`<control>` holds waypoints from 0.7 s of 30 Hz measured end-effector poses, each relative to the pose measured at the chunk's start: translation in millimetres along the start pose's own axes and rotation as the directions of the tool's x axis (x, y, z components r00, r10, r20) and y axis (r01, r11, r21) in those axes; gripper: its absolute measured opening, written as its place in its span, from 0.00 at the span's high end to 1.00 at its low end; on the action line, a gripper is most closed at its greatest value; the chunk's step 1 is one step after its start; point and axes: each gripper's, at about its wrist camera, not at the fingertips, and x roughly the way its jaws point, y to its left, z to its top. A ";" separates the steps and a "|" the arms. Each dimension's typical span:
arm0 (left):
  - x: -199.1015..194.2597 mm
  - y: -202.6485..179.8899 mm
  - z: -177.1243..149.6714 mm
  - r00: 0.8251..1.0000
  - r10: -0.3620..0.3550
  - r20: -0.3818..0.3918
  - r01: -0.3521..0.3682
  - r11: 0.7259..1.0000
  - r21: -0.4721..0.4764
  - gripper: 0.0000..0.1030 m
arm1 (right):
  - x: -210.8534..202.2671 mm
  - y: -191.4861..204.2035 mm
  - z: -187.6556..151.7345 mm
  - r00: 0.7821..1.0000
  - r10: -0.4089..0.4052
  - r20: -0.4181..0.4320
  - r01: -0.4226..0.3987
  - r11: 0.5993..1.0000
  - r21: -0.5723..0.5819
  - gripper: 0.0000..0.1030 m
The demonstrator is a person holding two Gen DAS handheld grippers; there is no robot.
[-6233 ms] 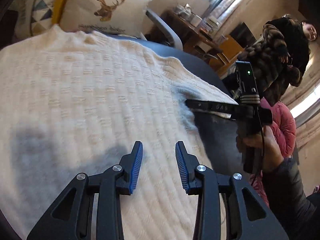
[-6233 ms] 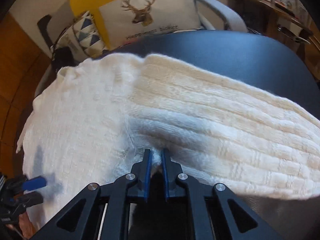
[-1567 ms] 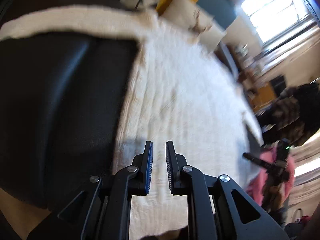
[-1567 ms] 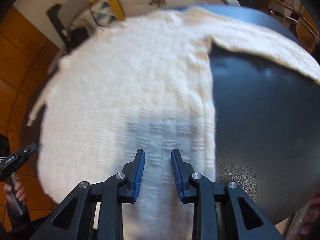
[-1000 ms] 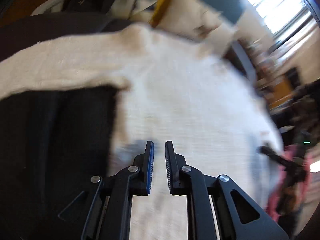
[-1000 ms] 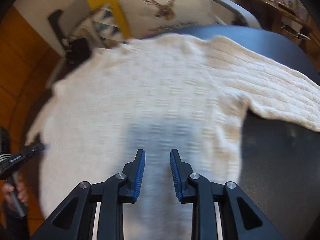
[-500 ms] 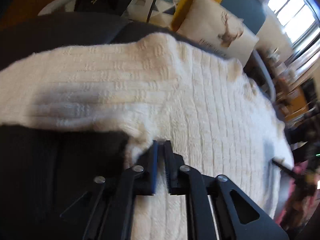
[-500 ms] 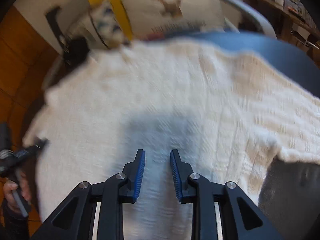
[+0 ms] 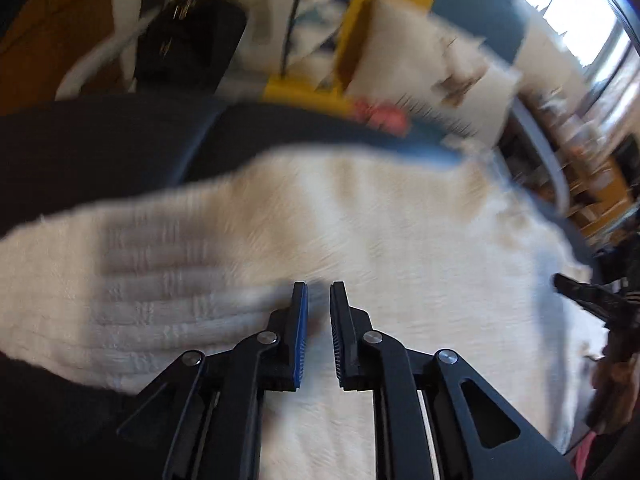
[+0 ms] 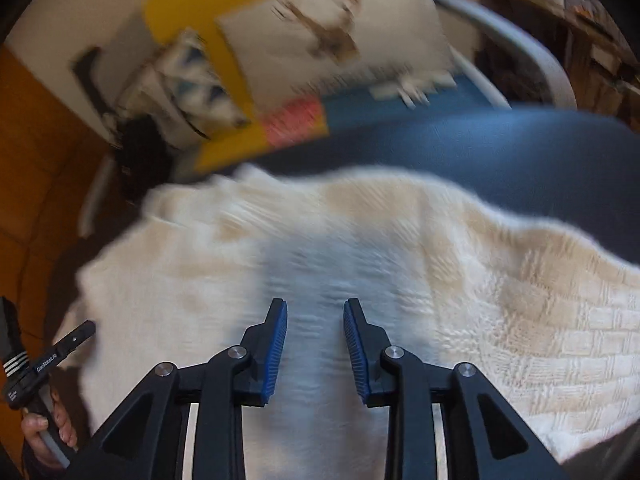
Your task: Fold clothes
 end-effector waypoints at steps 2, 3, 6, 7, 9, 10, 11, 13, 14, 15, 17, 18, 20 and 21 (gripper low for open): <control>-11.1 -5.3 6.7 0.996 -0.074 0.040 0.074 0.997 0.008 0.89 | -10.7 2.5 5.8 0.999 0.027 0.043 -0.027 0.999 -0.017 0.71; -18.2 -9.8 11.0 0.988 -0.135 0.072 0.134 0.991 0.017 0.89 | -17.5 9.1 9.8 0.996 0.053 0.073 -0.049 0.998 -0.049 0.71; -17.1 -35.6 29.7 0.980 -0.166 0.108 0.158 0.984 0.084 0.88 | -18.8 29.8 24.3 0.988 0.115 0.101 -0.100 0.985 -0.137 0.71; -11.5 -44.4 36.6 0.979 -0.172 0.106 0.162 0.982 0.101 0.88 | -13.7 35.8 29.6 0.986 0.136 0.094 -0.121 0.980 -0.156 0.71; 11.4 -60.5 49.3 0.989 -0.130 0.074 0.119 0.983 0.139 0.88 | 7.5 45.3 39.7 0.987 0.147 0.062 -0.131 0.969 -0.209 0.71; 27.0 -63.7 53.8 0.996 -0.070 0.047 0.062 0.987 0.146 0.88 | 19.6 47.3 43.9 0.991 0.125 0.047 -0.111 0.968 -0.226 0.71; 43.5 -65.8 57.9 1.000 -0.001 0.019 -0.002 0.988 0.153 0.88 | 33.4 48.4 48.1 0.997 0.070 0.034 -0.059 0.967 -0.248 0.77; 54.3 -63.5 62.5 0.998 0.011 0.060 -0.020 0.990 0.140 0.88 | 43.8 51.2 54.3 0.997 -0.002 0.074 0.021 0.965 -0.261 0.81; 54.2 -62.1 64.3 0.998 0.009 0.057 -0.016 0.992 0.124 0.88 | 43.8 52.3 57.1 0.995 -0.005 0.096 0.029 0.968 -0.250 0.81; 53.2 -60.8 66.0 0.999 0.006 0.049 -0.011 0.994 0.107 0.88 | 44.0 52.5 60.0 0.996 0.004 0.093 0.018 0.973 -0.230 0.80; 43.1 -60.3 64.4 0.995 -0.079 0.062 0.074 0.994 0.083 0.88 | 36.4 55.3 60.5 0.994 0.026 0.108 -0.002 0.975 -0.223 0.79; 37.7 -60.1 63.3 0.990 -0.125 0.071 0.120 0.990 0.072 0.88 | 30.1 57.4 59.1 0.992 0.039 0.121 -0.010 0.973 -0.229 0.79; 30.8 -73.4 60.9 0.977 -0.185 0.109 0.171 0.977 0.126 0.88 | 18.3 61.3 55.6 0.987 0.057 0.148 -0.019 0.970 -0.241 0.76; 30.6 -82.1 60.1 0.972 -0.213 0.103 0.196 0.969 0.152 0.88 | 15.4 60.5 52.3 0.986 0.036 0.160 0.003 0.971 -0.240 0.76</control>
